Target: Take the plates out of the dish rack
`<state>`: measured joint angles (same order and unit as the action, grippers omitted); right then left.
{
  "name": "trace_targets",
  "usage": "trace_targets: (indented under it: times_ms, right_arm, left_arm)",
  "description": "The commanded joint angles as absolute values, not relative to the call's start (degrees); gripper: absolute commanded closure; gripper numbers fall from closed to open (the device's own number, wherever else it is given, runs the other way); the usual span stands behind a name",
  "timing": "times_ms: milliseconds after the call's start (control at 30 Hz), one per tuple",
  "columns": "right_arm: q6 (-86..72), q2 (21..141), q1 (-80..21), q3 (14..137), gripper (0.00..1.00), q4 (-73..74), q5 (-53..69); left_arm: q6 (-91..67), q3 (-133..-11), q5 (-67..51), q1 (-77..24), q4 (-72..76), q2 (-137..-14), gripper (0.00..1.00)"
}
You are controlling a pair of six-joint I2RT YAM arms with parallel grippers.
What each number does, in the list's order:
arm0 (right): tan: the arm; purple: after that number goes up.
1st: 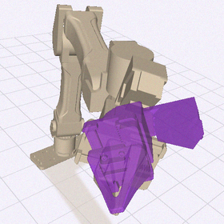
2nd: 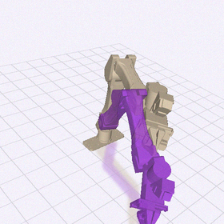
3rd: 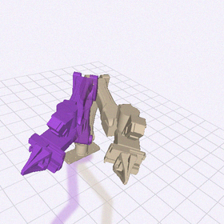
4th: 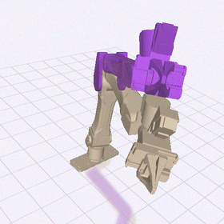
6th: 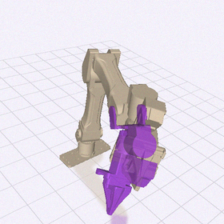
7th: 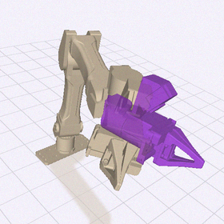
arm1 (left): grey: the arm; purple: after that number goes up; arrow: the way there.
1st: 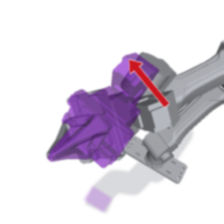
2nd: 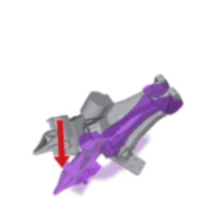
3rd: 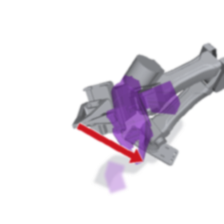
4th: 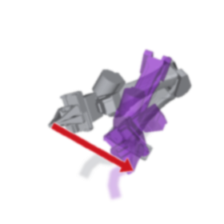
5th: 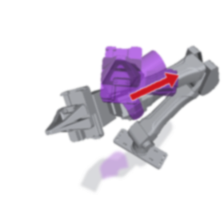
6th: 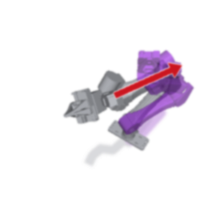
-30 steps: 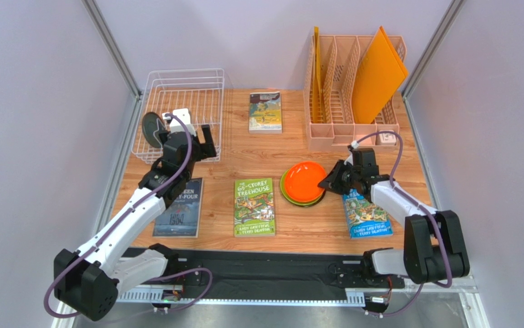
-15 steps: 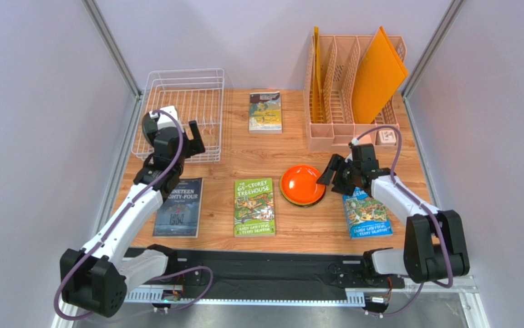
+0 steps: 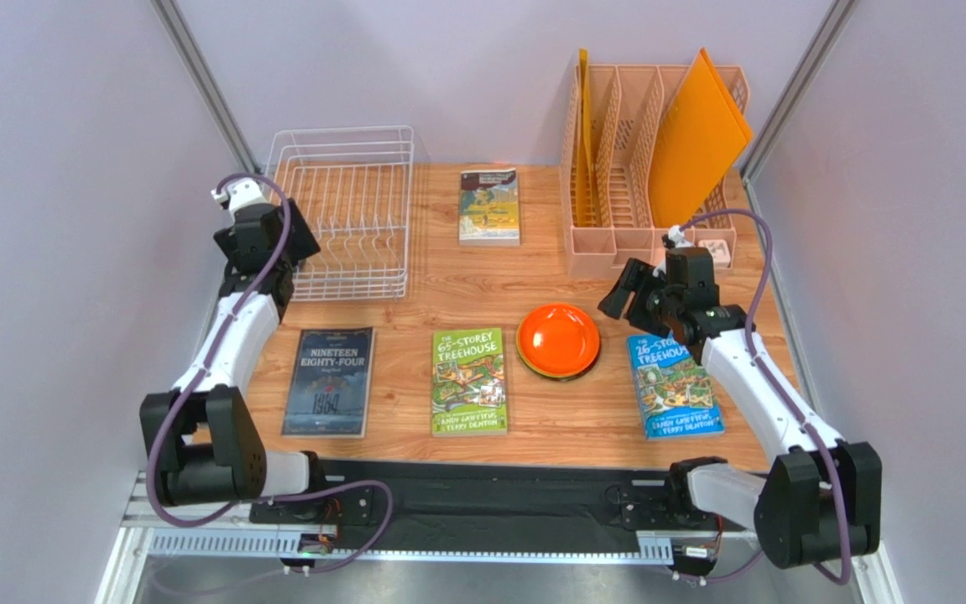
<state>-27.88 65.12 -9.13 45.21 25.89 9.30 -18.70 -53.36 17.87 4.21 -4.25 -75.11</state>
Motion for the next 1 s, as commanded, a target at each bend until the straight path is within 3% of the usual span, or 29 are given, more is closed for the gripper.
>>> trace_targets:
  times_ms: [0, 333, 700, 900, 967]
  right_arm:
    - [-26.89, 69.51, -9.14, 48.6, 0.3, 23.82, 10.02]
    - [-26.63, 77.95, -9.32, 51.32, 0.3, 20.31, 12.21]
    - [-27.42, 86.04, -9.32, 52.74, 0.31, 17.93, 14.59]
    - [-27.25, 88.59, -9.32, 53.43, 0.32, 17.49, 16.17]
    - [-27.07, 89.47, -9.32, 53.79, 0.32, 17.49, 16.26]
  left_arm:
    - [-18.45, -56.69, 13.29, 8.34, -0.35, -80.06, 0.03]
    - [-18.02, -61.25, 9.85, 13.62, 6.94, -90.78, 0.08]
    - [-19.42, -63.72, 3.43, 14.85, 11.25, -97.29, 0.39]
    - [-19.33, -64.07, 5.0, 14.85, 11.78, -100.1, 0.41]
    - [-19.16, -63.98, 5.1, 14.85, 13.0, -100.89, 0.5]
